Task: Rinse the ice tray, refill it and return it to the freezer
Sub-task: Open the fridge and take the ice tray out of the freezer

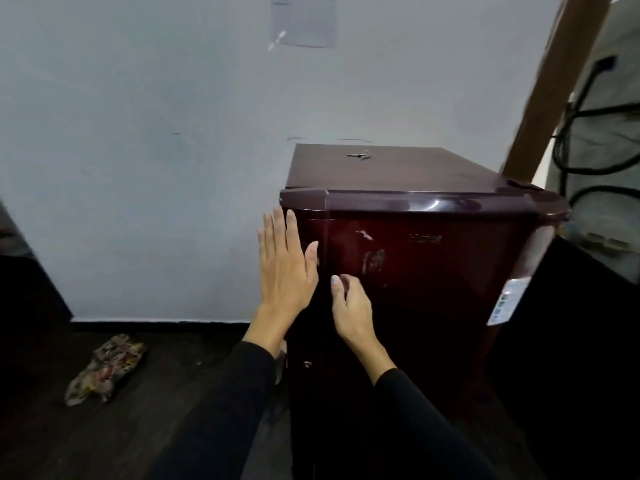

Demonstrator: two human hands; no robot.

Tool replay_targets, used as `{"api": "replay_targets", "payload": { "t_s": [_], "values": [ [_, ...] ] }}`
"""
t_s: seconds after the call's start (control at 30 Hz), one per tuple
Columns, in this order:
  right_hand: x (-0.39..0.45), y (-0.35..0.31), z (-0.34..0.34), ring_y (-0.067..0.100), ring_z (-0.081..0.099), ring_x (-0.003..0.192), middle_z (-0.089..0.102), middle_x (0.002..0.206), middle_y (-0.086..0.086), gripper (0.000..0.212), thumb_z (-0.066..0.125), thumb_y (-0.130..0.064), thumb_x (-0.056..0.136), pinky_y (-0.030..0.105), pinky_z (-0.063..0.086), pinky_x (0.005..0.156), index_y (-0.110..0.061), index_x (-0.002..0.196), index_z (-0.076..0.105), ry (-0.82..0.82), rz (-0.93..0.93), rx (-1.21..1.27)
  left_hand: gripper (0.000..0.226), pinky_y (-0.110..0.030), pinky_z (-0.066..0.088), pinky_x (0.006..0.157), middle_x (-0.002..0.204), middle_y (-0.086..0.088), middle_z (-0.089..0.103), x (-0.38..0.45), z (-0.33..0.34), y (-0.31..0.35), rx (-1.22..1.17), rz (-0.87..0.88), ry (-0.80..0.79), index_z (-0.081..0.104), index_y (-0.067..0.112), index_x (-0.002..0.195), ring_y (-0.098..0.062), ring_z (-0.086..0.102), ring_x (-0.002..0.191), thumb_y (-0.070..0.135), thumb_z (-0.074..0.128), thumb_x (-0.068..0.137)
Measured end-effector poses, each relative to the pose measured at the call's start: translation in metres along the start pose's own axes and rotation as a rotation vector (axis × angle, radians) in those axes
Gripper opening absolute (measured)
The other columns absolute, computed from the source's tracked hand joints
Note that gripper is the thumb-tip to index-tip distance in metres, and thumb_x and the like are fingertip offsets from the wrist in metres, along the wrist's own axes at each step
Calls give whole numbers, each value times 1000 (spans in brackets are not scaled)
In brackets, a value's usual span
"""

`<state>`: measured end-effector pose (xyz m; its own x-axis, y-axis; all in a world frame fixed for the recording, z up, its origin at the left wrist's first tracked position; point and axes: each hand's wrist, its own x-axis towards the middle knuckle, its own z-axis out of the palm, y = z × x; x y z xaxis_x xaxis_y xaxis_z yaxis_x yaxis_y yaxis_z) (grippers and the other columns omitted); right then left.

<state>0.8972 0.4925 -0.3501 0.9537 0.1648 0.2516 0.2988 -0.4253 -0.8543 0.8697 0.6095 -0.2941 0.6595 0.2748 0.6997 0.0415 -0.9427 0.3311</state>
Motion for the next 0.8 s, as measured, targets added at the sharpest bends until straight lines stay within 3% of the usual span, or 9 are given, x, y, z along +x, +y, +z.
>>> {"api": "replay_targets", "payload": {
  "t_s": [0.1,0.2,0.37,0.53,0.63,0.8],
  "values": [
    [7,-19,17,22,46,130,49,141,9,66,42,-56,94,32,39,104,-10,142,39,-181,64,95,67,-41,0,119,158,-17,6,26,-5,-10,47,29,-20,12,2,149,-29,-1,147,43,15,97],
    [14,-30,30,29,32,140,32,152,16,86,48,-58,91,33,31,109,-3,150,18,-305,171,157,65,-39,-3,119,158,-15,6,47,-2,-19,86,85,-84,11,3,149,-25,-1,147,43,18,99],
    [15,-22,40,29,39,135,44,145,15,89,48,-64,87,36,35,109,-5,149,24,-286,177,169,62,-36,-5,118,159,-14,2,56,12,-22,99,116,-146,7,3,150,-25,-4,147,36,27,101],
    [13,-19,42,27,54,119,58,127,11,80,47,-66,86,34,45,95,-5,138,40,-275,171,172,62,-37,-3,119,159,-15,4,53,16,-20,134,94,-127,7,3,150,-26,-2,147,35,28,101],
    [11,-21,42,25,52,121,56,129,11,74,47,-58,90,26,40,89,-5,141,36,-281,172,183,62,-38,-2,119,159,-14,4,51,14,-18,157,87,-135,7,3,150,-26,-2,147,35,28,101],
    [9,-23,40,27,36,137,38,148,14,82,47,-55,93,29,33,103,-5,151,16,-293,179,224,62,-37,-5,118,159,-13,0,51,10,-18,198,77,-170,3,4,150,-25,-6,147,35,26,101]
  ]
}}
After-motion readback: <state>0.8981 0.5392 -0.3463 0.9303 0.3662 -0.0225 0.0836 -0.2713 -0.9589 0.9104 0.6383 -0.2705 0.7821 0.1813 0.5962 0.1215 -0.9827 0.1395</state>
